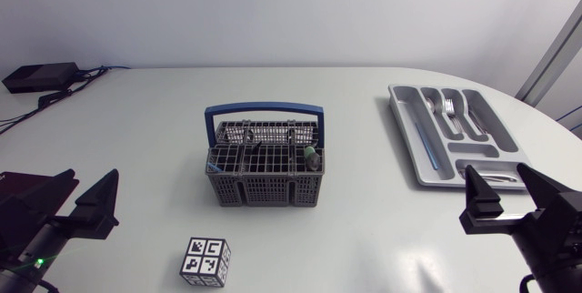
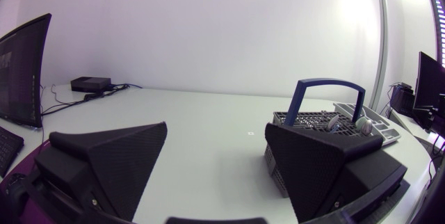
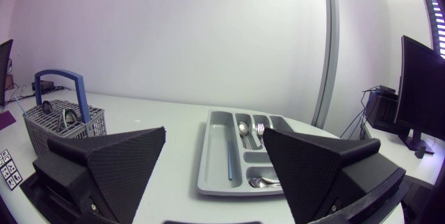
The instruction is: Transfer all utensils from the basket to the drawer tray.
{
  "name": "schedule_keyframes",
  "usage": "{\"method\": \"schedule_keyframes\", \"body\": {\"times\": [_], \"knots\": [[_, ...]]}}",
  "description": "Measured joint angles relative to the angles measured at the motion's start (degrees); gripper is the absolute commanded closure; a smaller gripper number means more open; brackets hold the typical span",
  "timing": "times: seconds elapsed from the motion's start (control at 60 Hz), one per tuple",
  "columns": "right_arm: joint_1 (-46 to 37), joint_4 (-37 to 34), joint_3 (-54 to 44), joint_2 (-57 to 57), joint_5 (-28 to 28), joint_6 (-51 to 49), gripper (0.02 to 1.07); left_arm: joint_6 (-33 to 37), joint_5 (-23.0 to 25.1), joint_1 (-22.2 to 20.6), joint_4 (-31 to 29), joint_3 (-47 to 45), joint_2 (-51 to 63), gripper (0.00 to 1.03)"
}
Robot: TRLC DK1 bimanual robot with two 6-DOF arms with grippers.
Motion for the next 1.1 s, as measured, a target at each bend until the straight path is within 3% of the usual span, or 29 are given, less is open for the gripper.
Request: {"method": "schedule_keyframes", "body": {"times": [0.317, 0.533, 0.733, 1.1], "knots": [[-0.1, 0.0, 0.0, 0.0, 0.0, 4.3, 0.07, -0.1, 0.0, 0.0, 0.0, 0.0, 0.0, 0.05], [0.0, 0.0, 0.0, 0.0, 0.0, 4.5, 0.07, -1.1, -3.1, -0.3, -0.5, 0.1, 0.0, 0.05], [0.1, -0.3, 0.0, 0.0, 0.0, 4.5, 0.07, -1.1, -3.1, -1.9, -3.2, 1.3, 0.0, 0.05], [0.3, -0.9, 3.9, 4.4, 0.0, 4.3, 0.07, -2.0, -3.0, -2.8, -5.6, 13.7, 11.9, 0.05]]}}
